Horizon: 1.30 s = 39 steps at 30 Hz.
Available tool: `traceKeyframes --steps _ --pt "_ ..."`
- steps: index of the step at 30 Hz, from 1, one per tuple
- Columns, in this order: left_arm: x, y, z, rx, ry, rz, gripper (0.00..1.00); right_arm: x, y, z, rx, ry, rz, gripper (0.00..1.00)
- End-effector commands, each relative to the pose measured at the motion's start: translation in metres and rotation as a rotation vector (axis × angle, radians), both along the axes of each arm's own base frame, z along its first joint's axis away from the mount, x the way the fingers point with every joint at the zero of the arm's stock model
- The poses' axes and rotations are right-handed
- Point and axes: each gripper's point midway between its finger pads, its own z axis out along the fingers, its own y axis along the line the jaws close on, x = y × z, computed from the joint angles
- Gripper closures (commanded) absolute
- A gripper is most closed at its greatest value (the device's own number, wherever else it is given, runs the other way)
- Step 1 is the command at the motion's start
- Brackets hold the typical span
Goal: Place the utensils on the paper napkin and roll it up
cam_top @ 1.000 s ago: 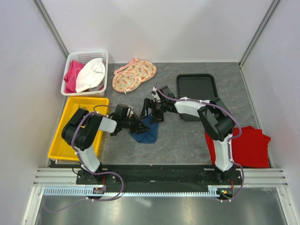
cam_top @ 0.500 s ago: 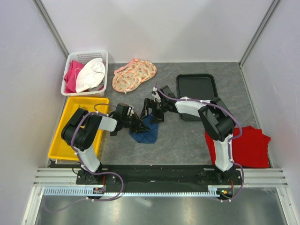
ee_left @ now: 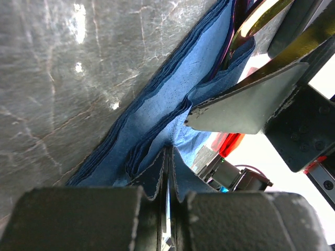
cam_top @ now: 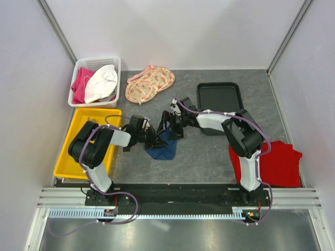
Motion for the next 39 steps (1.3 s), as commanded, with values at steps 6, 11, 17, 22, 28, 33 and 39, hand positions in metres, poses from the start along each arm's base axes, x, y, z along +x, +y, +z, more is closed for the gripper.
traceKeyframes --steps 6,11,17,22,28,33,39 --pt "-0.008 0.015 -0.022 0.111 -0.015 -0.004 0.98 0.014 0.009 -0.008 0.033 0.011 -0.094 0.02" --pt "-0.008 0.016 -0.020 0.112 -0.021 -0.005 0.98 0.022 -0.003 -0.018 -0.060 0.000 -0.126 0.02" --pt "-0.008 0.015 -0.016 0.102 -0.032 -0.005 0.98 0.021 -0.002 -0.004 -0.007 0.005 -0.111 0.02" --pt "-0.010 0.015 -0.018 0.098 -0.029 -0.008 0.98 0.027 -0.001 0.011 0.020 -0.032 -0.100 0.02" --pt "-0.008 0.014 -0.016 0.096 -0.035 -0.009 0.98 0.031 -0.004 0.003 0.008 -0.038 -0.095 0.02" --pt "-0.002 0.009 -0.007 0.069 -0.066 -0.019 0.97 0.029 -0.007 -0.016 -0.029 -0.027 -0.087 0.02" --pt "0.005 0.003 0.024 0.008 -0.132 -0.035 0.84 0.029 -0.010 -0.030 -0.064 -0.004 -0.092 0.02"
